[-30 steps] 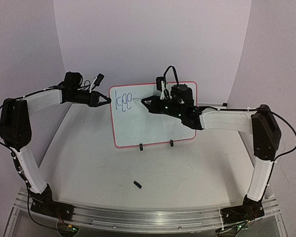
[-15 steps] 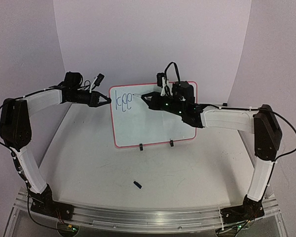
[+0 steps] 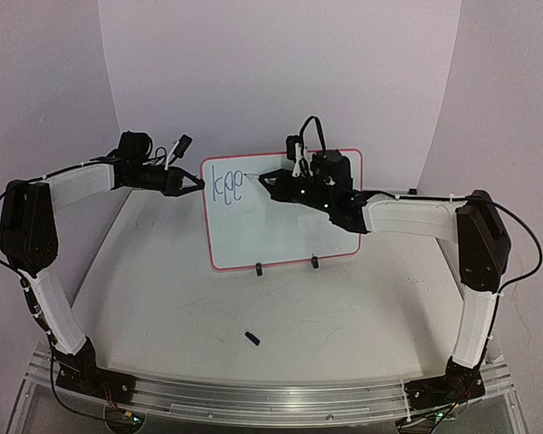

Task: Write a sentence on the whiteboard
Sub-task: Write a sentence on the whiteboard stand.

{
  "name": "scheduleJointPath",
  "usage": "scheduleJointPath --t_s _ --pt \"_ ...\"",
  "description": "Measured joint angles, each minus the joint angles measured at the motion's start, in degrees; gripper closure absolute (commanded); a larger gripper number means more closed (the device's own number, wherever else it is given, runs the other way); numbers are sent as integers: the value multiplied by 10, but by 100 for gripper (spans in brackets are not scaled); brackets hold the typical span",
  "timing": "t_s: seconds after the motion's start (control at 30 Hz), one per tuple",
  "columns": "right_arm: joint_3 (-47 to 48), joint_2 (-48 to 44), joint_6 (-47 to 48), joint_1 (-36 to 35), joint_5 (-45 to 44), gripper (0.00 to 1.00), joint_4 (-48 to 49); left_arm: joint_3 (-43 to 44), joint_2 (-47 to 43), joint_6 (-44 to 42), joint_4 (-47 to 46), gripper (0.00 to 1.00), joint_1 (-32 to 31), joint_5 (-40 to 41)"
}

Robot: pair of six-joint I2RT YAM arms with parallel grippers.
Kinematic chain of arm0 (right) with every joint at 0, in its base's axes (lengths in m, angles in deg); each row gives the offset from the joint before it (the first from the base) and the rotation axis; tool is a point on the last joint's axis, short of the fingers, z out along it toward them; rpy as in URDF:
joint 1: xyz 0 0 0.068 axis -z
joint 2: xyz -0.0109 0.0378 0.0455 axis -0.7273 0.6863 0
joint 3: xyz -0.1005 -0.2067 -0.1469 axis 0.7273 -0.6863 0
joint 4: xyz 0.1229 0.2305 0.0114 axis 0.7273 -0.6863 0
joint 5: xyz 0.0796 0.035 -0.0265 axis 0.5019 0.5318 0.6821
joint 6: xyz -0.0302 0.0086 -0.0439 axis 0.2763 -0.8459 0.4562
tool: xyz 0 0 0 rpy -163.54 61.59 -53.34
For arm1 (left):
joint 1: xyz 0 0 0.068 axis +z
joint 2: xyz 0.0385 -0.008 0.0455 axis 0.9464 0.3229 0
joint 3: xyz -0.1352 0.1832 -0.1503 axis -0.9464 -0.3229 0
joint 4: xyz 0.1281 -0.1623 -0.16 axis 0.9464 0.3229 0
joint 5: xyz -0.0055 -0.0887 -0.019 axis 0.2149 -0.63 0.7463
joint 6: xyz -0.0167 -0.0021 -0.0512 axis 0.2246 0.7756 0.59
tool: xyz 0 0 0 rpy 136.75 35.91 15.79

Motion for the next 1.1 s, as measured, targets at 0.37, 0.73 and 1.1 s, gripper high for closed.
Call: scheduleJointPath --t_s 0.37,0.73,1.1 --pt "-55 0 -9 -2 19 100 5 0 0 -3 0 100 0 3" --pt "-89 -14 -14 -1 54 100 5 0 -2 -5 2 100 -1 2" --pt "-70 -59 -9 -1 38 100 26 0 -3 -8 3 100 -3 2"
